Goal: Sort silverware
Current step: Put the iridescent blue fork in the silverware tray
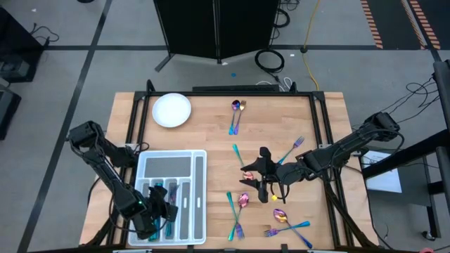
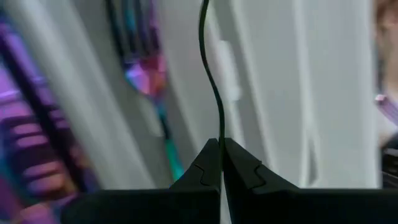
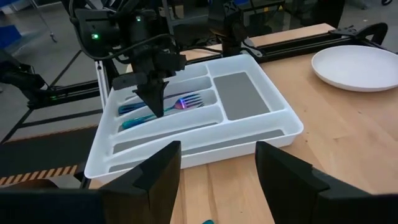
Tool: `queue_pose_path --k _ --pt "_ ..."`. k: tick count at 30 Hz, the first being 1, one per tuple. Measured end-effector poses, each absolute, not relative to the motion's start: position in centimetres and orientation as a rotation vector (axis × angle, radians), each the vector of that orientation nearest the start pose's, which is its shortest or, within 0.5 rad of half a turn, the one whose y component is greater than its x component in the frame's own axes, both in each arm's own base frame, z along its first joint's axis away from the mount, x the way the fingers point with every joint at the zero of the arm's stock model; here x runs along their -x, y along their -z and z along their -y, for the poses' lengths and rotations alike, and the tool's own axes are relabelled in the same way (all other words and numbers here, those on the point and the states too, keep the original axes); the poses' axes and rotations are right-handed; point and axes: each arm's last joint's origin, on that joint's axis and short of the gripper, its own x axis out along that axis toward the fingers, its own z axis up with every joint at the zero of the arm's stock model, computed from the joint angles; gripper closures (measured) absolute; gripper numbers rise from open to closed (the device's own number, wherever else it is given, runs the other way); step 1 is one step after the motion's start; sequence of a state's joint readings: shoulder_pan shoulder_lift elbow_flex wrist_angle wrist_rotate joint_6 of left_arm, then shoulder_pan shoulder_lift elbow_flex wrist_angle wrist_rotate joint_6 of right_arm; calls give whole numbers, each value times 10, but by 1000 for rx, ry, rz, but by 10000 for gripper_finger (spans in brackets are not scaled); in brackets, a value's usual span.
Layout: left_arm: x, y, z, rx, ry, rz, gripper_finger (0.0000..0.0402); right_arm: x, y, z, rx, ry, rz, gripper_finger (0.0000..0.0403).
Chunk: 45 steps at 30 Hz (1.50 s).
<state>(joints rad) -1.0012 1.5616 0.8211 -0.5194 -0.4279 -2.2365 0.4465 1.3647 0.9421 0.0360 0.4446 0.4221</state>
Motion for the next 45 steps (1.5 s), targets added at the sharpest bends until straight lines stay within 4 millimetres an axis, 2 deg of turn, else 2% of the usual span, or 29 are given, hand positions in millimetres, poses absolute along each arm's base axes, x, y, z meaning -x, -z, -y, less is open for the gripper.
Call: queue_pose_path --k 7,15,20,26,32,35,39,42,45 --pt "-156 -156 216 1181 -699 -924 396 -277 -281 -119 -244 70 -343 206" --pt "-155 -156 216 1178 -700 -933 340 -277 -281 -119 -244 70 -343 206" --pt "-154 -157 216 1163 -687 -964 321 -277 -281 -119 -244 70 -343 206" --pt "-151 -177 210 1154 -604 -952 318 -277 -281 -119 -244 70 -343 206" --pt "-149 -206 200 1134 -465 -802 318 -277 -281 -119 -243 70 -344 206" --pt "-157 -217 202 1059 -313 -750 318 -277 -280 -119 -260 53 -356 206" --pt "-180 -233 209 917 -67 -618 318 -275 -278 -124 -336 -65 -408 206" --pt "-200 -242 211 772 73 -487 318 -273 -278 -132 -443 -184 -462 206" --pt "-217 -242 210 628 149 -415 318 -266 -276 -143 -571 -275 -543 206"
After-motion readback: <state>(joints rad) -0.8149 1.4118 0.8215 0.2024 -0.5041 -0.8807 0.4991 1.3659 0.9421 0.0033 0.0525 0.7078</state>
